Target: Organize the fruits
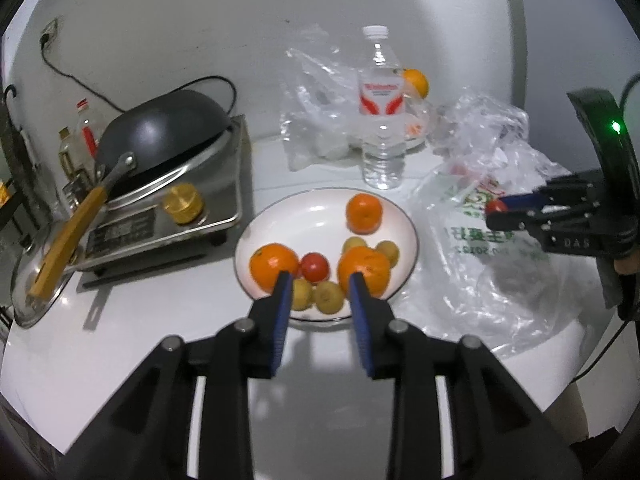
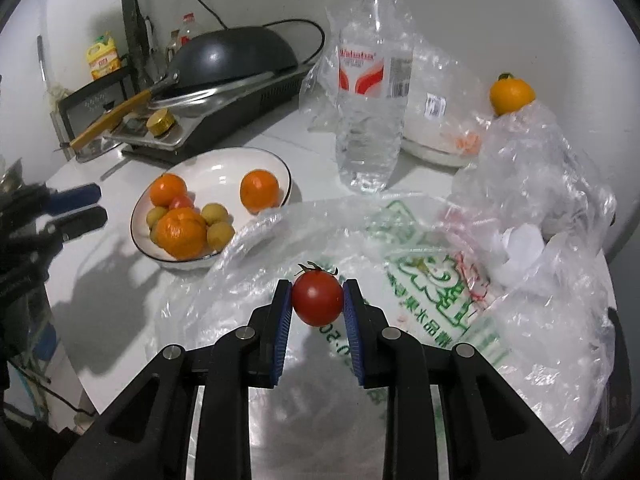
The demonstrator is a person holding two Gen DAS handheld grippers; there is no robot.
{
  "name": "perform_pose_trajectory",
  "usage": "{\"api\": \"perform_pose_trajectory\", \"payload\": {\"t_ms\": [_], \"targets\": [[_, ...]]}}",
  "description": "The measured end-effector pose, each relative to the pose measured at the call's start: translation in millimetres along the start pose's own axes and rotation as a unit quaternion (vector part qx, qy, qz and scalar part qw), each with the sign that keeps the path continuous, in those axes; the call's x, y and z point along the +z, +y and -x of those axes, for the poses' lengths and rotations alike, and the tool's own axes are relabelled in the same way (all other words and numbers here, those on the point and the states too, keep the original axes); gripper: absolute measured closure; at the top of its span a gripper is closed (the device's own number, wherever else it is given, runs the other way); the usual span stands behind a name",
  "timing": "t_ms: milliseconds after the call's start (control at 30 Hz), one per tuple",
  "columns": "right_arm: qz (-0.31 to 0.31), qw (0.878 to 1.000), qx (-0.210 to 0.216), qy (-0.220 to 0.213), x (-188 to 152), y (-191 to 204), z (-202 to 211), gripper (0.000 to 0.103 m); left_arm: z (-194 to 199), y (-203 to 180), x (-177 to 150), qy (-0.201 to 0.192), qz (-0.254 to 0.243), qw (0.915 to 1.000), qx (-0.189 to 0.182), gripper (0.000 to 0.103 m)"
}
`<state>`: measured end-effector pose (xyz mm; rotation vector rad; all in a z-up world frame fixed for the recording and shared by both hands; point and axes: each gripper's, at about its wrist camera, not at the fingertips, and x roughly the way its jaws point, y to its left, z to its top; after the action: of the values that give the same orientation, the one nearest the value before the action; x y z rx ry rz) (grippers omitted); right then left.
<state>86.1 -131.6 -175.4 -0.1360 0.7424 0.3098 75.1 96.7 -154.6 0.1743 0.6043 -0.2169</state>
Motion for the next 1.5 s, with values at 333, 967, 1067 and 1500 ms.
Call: {"api": "perform_pose_trajectory", "payload": {"t_ms": [333, 967, 1067, 1500], "targets": [[0.012, 0.999, 0.033, -0.012, 34, 35, -13, 0.075, -17, 23, 4, 0.000, 0.023, 0.9997, -0.002, 0.072], [0.037, 0.997, 0.066, 0.032, 103, 91, -113, 0.075, -55, 77, 21, -0.004, 0.080, 0.9963, -0.030, 0.043], [0.038, 0.997, 0.064, 0.035, 103, 91, -117, 0.075, -54, 78, 19, -0.006, 0.077, 0.9967, -0.024, 0.043], [0.033, 0.998, 0.045, 0.012, 102, 90, -92, 0.054, -32, 77, 22, -0.021, 0.085, 0.9961, -0.011, 0.036]]}}
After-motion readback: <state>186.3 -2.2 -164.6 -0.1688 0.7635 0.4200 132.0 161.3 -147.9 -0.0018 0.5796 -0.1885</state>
